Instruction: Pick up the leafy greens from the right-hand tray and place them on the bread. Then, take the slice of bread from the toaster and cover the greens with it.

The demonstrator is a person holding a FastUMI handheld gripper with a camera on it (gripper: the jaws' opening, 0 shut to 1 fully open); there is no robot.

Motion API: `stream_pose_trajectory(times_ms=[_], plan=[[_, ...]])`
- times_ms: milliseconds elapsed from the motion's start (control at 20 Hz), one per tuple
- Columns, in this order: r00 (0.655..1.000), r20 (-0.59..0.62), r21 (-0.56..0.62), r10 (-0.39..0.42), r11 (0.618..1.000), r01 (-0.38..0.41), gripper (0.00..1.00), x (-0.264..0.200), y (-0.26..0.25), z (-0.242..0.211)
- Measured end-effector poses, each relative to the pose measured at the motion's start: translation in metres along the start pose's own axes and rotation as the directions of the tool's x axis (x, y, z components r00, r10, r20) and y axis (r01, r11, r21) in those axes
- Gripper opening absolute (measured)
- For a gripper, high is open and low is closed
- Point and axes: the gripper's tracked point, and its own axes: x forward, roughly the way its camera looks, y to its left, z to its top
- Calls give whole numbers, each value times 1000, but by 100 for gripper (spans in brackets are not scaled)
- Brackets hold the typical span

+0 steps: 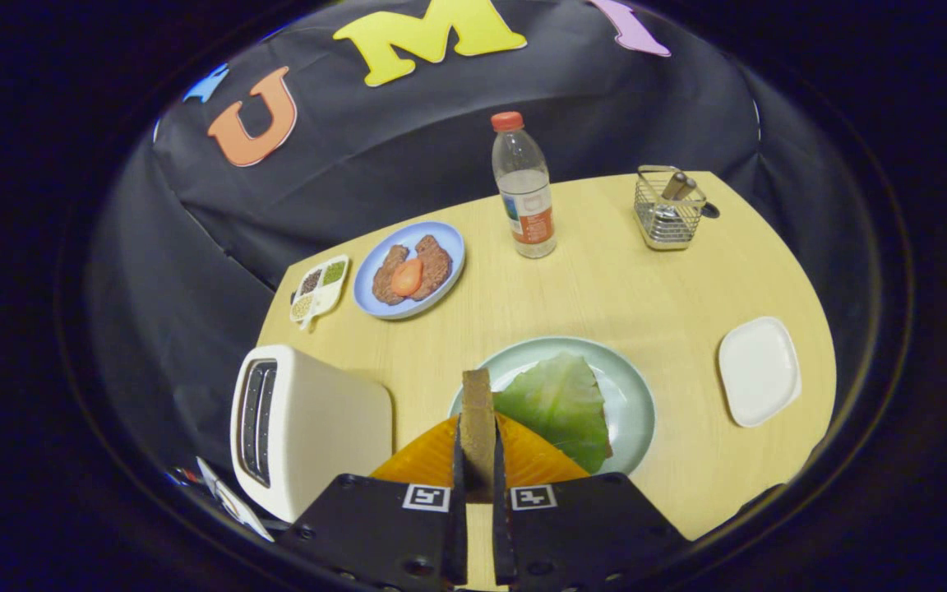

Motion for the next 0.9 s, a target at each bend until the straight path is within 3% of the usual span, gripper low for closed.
stream_pose_trajectory(times_ms=[150, 250, 500, 850, 900], plan=[[1000, 8, -28, 30, 999, -30, 15, 3, -6, -2], [1000, 8, -59, 6, 998, -6, 15, 8, -18, -2], [1000, 8, -112, -28, 993, 28, 28, 10, -42, 0], [1000, -1, -120, -25, 992, 25, 37, 22, -70, -2], [1000, 7, -125, -26, 992, 26, 42, 27, -74, -2]])
